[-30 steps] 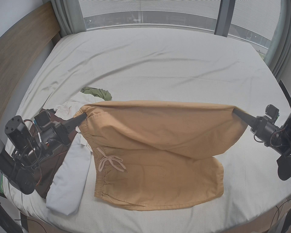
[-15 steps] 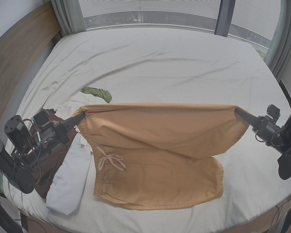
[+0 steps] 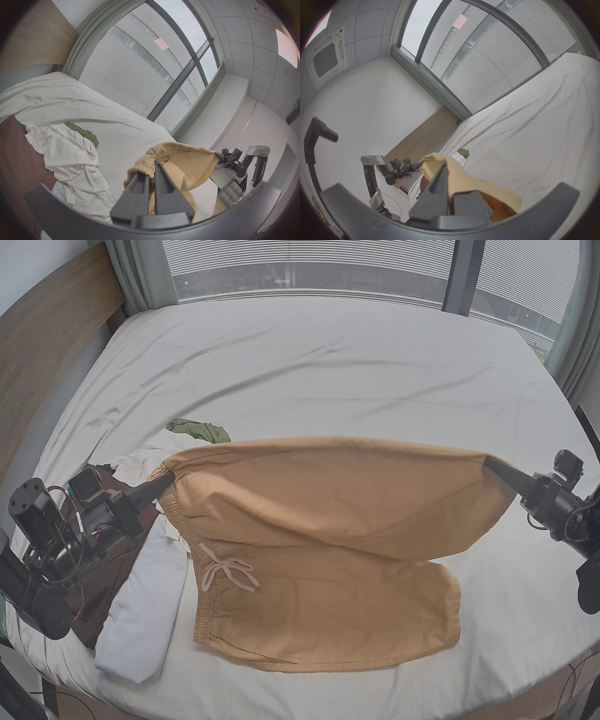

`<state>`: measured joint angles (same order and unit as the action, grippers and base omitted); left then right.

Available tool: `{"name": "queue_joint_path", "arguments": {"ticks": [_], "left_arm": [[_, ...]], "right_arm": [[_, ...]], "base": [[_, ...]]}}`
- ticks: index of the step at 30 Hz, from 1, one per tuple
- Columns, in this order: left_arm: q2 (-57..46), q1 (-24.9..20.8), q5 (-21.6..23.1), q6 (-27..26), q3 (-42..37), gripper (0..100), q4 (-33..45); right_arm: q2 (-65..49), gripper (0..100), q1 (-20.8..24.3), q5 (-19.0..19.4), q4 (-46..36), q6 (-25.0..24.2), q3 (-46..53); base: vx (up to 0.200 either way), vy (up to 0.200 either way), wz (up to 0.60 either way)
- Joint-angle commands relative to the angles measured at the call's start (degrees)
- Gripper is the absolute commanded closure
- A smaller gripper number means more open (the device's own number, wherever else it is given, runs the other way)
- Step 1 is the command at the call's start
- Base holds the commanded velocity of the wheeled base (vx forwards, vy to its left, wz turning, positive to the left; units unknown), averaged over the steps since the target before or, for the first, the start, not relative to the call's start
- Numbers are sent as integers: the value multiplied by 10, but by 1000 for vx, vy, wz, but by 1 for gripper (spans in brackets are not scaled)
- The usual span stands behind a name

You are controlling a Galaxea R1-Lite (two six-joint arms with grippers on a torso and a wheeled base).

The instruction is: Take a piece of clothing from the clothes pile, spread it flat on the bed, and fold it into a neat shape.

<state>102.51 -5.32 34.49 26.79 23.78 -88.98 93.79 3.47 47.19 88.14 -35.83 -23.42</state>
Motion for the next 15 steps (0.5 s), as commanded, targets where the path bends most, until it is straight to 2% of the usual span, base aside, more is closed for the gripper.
{"name": "queue_joint_path", "arguments": {"ticks": [1, 15], "left_arm": [[1, 1, 1, 0, 2, 100, -1], [4, 12, 1, 0, 1, 100, -1]], "right_arm": [[-6, 100, 1, 0, 0, 1, 1], [-3, 100, -25, 1, 0, 1, -1]], "base": [[0, 0, 0], [0, 0, 0]]}}
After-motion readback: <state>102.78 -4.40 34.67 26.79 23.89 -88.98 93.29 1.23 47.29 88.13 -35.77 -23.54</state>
